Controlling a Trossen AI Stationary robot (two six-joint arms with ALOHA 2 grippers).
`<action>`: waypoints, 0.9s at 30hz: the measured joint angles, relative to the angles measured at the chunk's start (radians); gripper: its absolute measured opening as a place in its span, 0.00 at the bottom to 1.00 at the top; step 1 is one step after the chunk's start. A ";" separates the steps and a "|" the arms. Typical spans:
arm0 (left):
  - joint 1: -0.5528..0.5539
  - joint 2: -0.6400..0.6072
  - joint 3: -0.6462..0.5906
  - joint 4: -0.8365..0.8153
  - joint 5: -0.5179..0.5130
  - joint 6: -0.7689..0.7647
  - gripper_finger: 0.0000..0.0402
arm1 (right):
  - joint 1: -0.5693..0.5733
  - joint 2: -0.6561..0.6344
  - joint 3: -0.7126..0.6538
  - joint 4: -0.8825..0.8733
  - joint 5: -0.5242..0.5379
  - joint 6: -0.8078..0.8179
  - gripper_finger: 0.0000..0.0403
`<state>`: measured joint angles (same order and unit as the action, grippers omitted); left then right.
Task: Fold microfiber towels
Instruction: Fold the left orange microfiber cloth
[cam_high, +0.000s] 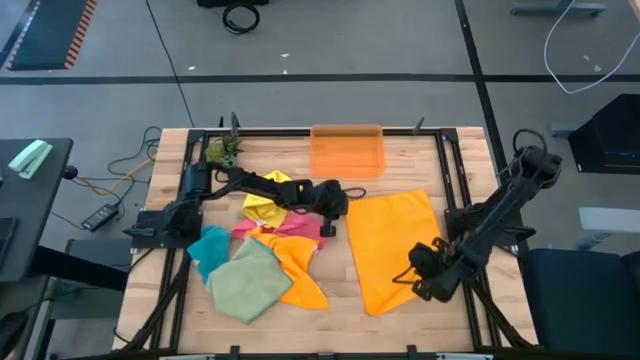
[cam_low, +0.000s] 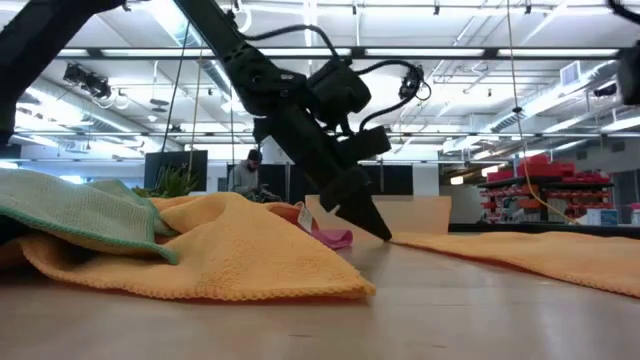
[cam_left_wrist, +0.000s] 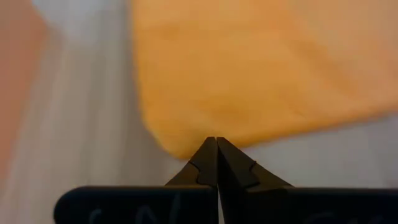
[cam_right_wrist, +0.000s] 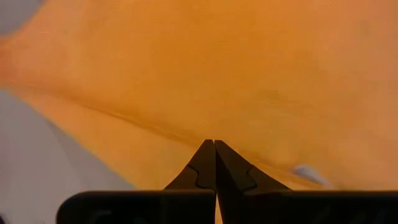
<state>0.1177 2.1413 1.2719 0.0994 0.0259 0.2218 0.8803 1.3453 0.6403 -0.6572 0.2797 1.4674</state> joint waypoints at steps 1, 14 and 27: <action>0.008 0.004 0.001 0.002 0.000 0.000 0.01 | 0.011 0.021 0.000 0.034 0.016 0.016 0.01; 0.047 -0.132 0.014 -0.088 -0.078 -0.039 0.02 | -0.125 0.329 0.032 0.576 0.172 -0.155 0.01; -0.175 -0.331 0.013 -0.330 0.235 -0.089 0.03 | -0.017 0.086 0.157 0.182 0.123 -0.175 0.02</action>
<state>-0.0572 1.8104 1.2844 -0.2309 0.2608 0.1325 0.8638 1.4311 0.7973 -0.4750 0.4026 1.2927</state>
